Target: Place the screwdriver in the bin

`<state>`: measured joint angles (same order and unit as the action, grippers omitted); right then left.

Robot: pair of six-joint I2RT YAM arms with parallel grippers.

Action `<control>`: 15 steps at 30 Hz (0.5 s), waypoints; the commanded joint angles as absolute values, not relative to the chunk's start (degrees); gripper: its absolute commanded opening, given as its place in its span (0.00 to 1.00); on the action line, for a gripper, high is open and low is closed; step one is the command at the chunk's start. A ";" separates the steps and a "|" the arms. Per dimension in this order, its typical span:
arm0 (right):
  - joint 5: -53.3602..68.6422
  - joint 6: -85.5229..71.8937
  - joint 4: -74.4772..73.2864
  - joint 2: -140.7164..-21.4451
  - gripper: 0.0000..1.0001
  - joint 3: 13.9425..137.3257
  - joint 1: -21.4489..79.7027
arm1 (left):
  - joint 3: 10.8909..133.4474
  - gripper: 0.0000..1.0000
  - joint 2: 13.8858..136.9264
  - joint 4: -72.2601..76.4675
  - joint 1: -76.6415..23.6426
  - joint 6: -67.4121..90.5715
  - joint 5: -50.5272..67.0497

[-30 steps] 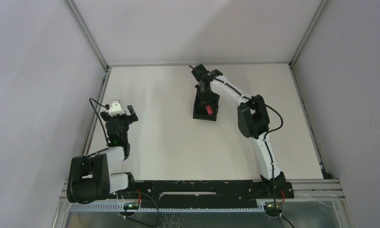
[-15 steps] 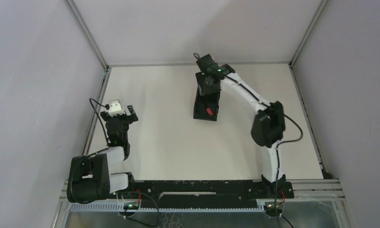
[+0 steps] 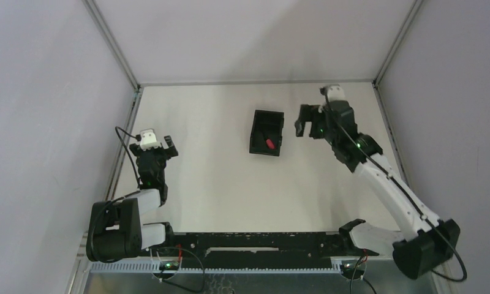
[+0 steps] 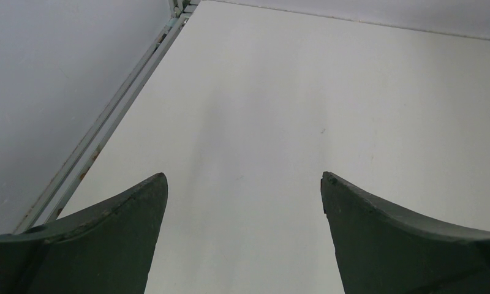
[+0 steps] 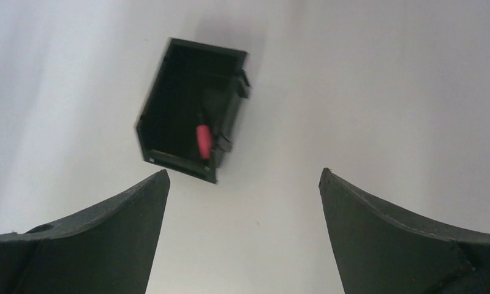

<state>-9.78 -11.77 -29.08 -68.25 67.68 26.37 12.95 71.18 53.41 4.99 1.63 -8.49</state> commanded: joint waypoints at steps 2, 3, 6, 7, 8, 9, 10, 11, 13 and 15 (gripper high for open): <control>-6.82 -15.22 -16.87 -57.06 1.00 51.64 21.20 | 13.59 1.00 70.31 54.76 4.57 2.05 -8.81; -6.30 -15.36 -15.21 -54.86 1.00 48.24 20.62 | 13.55 1.00 70.36 54.76 4.57 2.10 -8.81; -7.89 -16.60 -11.92 -47.92 1.00 39.93 20.00 | 13.54 1.00 70.36 54.76 4.57 2.08 -8.83; -8.59 -17.18 -11.41 -46.09 1.00 37.54 19.77 | 13.56 1.00 70.32 54.76 4.57 2.10 -8.83; -9.16 -17.63 -11.02 -44.49 1.00 35.45 19.56 | 13.54 1.00 70.31 54.76 4.57 2.10 -8.80; -9.89 -18.18 -10.73 -43.18 1.00 33.56 19.40 | 13.58 1.00 70.38 54.76 4.57 2.09 -8.83; -10.25 -18.64 -10.42 -41.88 1.00 31.80 19.34 | 13.55 1.00 70.35 54.76 4.57 2.07 -8.84; -10.86 -19.24 -10.07 -40.78 1.00 29.66 19.34 | 13.60 1.00 70.32 54.76 4.57 2.10 -8.85; -11.36 -20.24 -9.09 -38.86 1.00 27.31 19.34 | 13.57 1.00 70.31 54.76 4.53 2.11 -8.82; -11.78 -21.19 -8.04 -37.41 1.00 24.72 19.38 | 13.55 1.00 70.31 54.75 4.57 2.09 -8.83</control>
<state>-9.93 -17.72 -14.00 -39.97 27.81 19.57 12.95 71.18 53.41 4.99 1.61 -8.67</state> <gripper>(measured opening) 0.993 0.996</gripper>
